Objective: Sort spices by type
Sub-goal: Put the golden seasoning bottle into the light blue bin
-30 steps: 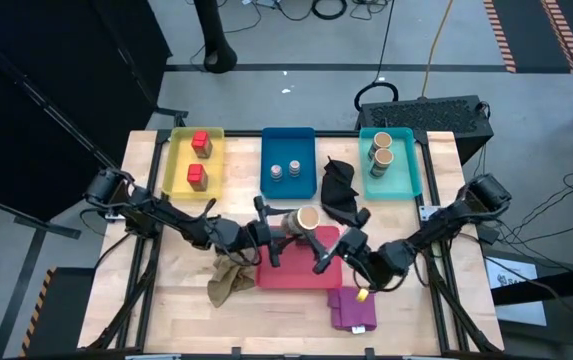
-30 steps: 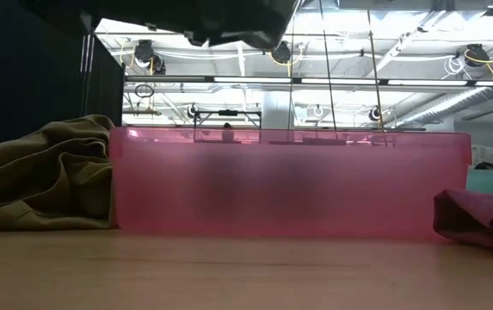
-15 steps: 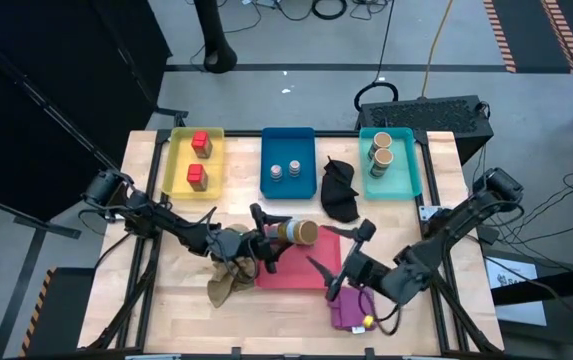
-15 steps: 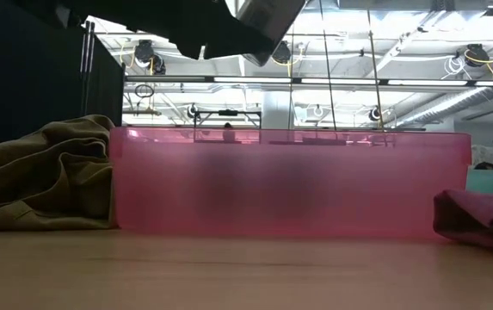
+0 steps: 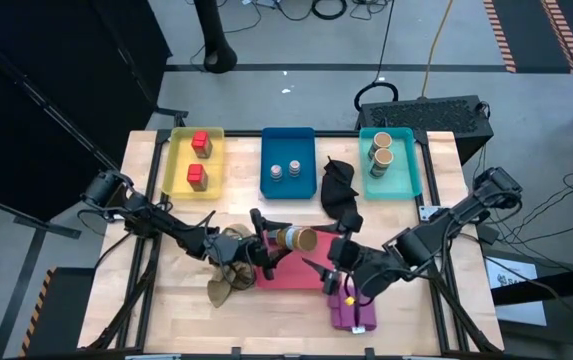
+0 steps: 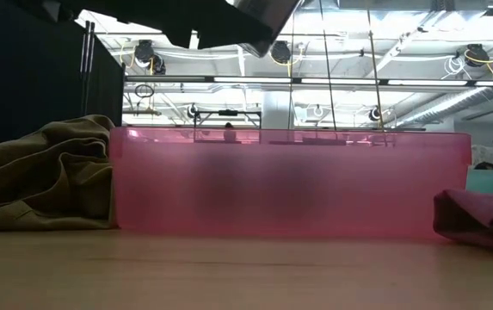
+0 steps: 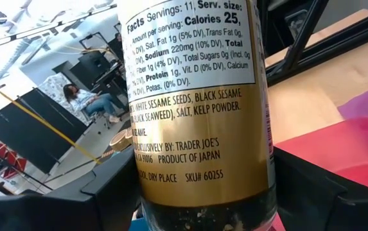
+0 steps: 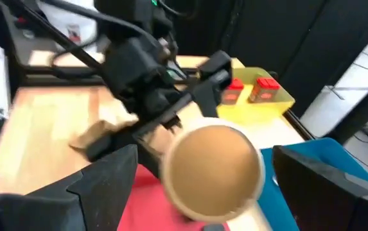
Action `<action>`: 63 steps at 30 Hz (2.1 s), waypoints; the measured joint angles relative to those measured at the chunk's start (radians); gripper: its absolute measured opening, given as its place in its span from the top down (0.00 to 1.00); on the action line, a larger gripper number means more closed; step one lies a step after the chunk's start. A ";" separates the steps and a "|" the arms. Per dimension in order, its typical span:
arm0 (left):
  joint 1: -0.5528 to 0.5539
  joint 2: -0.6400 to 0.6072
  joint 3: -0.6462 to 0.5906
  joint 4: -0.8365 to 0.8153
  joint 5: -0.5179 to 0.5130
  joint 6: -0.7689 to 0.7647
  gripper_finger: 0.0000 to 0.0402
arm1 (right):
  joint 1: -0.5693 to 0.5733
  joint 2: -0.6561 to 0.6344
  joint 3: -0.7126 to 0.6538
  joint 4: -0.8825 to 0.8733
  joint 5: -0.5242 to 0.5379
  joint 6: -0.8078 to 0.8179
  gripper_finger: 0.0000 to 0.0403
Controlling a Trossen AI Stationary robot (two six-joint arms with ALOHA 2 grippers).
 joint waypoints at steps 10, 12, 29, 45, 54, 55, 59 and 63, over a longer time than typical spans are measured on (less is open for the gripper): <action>-0.004 0.000 0.000 0.029 0.006 -0.008 0.28 | -0.042 0.000 0.000 -0.043 -0.058 0.017 0.15; -0.004 0.000 0.000 0.040 0.016 -0.007 0.28 | -0.054 0.000 0.000 -0.040 -0.082 0.017 0.15; -0.003 -0.001 0.000 0.067 0.051 -0.007 0.28 | -0.102 0.035 -0.001 0.037 -0.150 -0.087 0.21; -0.003 -0.001 0.000 0.060 0.026 -0.068 0.23 | -0.108 0.035 -0.001 0.031 -0.150 -0.024 0.39; -0.004 -0.001 0.002 0.037 -0.056 -0.116 0.23 | -0.134 0.034 -0.003 -0.042 -0.153 0.033 0.39; -0.004 -0.001 0.002 0.034 -0.070 -0.117 0.23 | -0.139 0.034 -0.003 -0.051 -0.154 0.042 0.39; -0.005 -0.001 0.002 -0.007 -0.122 -0.108 0.23 | -0.169 0.027 -0.003 -0.157 -0.174 0.102 0.39; -0.005 -0.001 0.002 -0.024 -0.142 -0.108 0.23 | -0.229 0.011 -0.003 -0.414 -0.202 0.262 0.39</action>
